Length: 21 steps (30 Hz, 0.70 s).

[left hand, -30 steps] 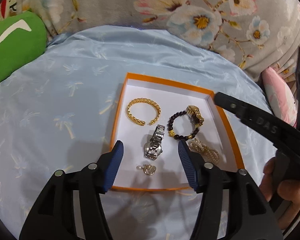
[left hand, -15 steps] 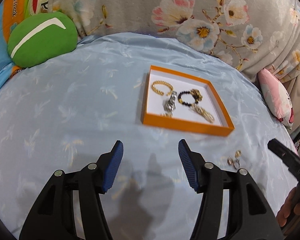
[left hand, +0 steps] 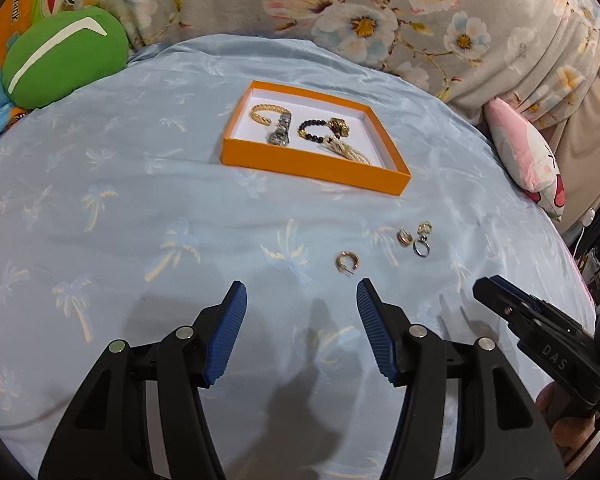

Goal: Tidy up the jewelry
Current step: 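Move both open tools back toward the earrings and ring on the sheet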

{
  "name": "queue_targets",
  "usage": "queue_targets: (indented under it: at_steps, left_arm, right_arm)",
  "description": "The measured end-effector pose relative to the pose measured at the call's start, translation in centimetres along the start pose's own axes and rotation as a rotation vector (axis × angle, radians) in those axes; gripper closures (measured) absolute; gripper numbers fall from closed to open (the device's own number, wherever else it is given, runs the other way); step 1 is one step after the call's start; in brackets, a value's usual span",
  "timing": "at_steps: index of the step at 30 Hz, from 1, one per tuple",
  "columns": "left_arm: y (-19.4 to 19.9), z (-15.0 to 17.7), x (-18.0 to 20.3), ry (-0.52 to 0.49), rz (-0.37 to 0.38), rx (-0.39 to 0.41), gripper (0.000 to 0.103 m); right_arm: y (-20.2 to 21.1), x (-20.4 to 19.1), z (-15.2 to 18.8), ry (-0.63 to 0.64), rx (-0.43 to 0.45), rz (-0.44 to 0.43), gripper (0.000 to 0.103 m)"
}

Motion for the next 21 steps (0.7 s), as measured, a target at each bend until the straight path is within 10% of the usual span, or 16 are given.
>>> queue_targets:
  at_steps: [21]
  left_arm:
    - [-1.0, 0.7, -0.7, 0.023, -0.01, -0.023, 0.048]
  right_arm:
    - [-6.4, -0.7, -2.2, 0.044, -0.097, 0.047, 0.072]
Point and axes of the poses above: each gripper's, at about its wrist camera, not at the fingertips, and y roughly against the way its jaws point, x to its right, z to its underside, the point moved 5 cm from there along -y, roughly the way its jaws point, and after that the axes turned 11 degrees about y, right-handed, at the moved point
